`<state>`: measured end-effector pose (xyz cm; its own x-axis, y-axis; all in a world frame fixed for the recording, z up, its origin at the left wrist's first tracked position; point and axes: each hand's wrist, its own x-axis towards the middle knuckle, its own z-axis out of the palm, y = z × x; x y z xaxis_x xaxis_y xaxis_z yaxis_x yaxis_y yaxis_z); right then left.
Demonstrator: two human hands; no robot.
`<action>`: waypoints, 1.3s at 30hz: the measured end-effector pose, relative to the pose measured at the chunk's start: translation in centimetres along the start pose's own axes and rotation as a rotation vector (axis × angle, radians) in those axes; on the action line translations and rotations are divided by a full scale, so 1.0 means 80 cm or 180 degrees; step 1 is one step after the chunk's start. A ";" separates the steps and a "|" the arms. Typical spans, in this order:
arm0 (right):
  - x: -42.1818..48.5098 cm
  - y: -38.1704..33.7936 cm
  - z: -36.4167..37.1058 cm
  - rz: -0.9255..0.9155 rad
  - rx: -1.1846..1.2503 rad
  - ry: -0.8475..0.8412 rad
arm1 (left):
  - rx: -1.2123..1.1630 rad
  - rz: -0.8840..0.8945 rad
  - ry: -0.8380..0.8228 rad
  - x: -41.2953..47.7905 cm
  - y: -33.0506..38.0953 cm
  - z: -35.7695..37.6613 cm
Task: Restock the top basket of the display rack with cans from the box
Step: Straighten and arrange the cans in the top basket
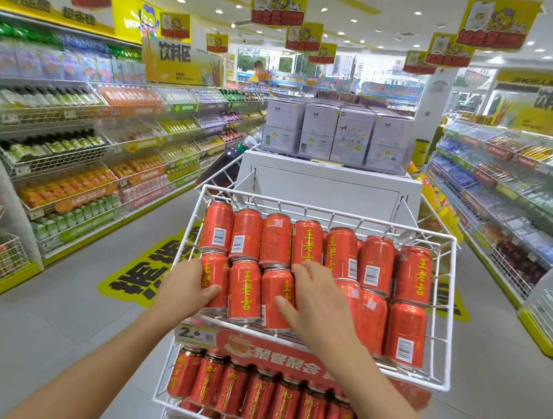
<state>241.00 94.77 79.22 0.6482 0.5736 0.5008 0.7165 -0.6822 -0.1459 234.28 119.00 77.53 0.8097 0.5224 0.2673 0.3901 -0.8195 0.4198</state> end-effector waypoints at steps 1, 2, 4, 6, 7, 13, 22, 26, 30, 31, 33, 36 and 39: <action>0.003 -0.010 0.010 -0.0077 -0.0022 -0.0060 | -0.0052 -0.0047 -0.0015 0.000 0.001 0.001; 0.005 -0.020 0.019 -0.0146 -0.0059 -0.0125 | -0.0115 -0.0069 -0.0006 0.000 0.003 0.002; 0.011 -0.040 0.040 -0.0259 -0.0303 -0.0236 | -0.0287 -0.0108 0.0062 -0.002 0.006 0.008; 0.017 -0.056 0.057 -0.0302 -0.0530 -0.0281 | -0.0440 -0.0119 0.0156 -0.005 0.005 0.016; 0.020 -0.063 0.064 -0.0322 -0.0542 -0.0275 | -0.0472 -0.0080 0.0185 -0.005 0.004 0.018; 0.024 -0.085 0.093 -0.0041 -0.0190 -0.0153 | -0.0462 0.0084 0.0152 0.007 -0.004 0.023; 0.032 -0.123 0.128 0.0485 0.0185 0.0274 | -0.0043 0.0165 0.0165 0.021 -0.029 0.022; 0.039 -0.126 0.142 0.0866 0.0301 0.0237 | -0.0158 0.0211 0.0301 0.020 -0.035 0.025; 0.048 -0.131 0.139 0.1048 0.0406 0.0319 | -0.0215 0.0241 0.0391 0.018 -0.033 0.023; 0.049 -0.132 0.136 0.1074 0.0461 0.0314 | -0.0219 0.0250 0.0398 0.018 -0.033 0.022; 0.052 -0.135 0.131 0.1142 0.0590 0.0284 | -0.0209 0.0254 0.0382 0.017 -0.034 0.022; 0.055 -0.140 0.127 0.1244 0.0659 0.0303 | -0.0161 0.0204 0.0353 0.015 -0.031 0.020; 0.058 -0.140 0.127 0.1285 0.0713 0.0357 | -0.0152 0.0208 0.0377 0.015 -0.032 0.021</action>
<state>238.59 109.67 74.48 0.8633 0.2218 0.4533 0.4589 -0.7189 -0.5222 234.99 121.37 75.35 0.7742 0.4947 0.3948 0.3146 -0.8420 0.4382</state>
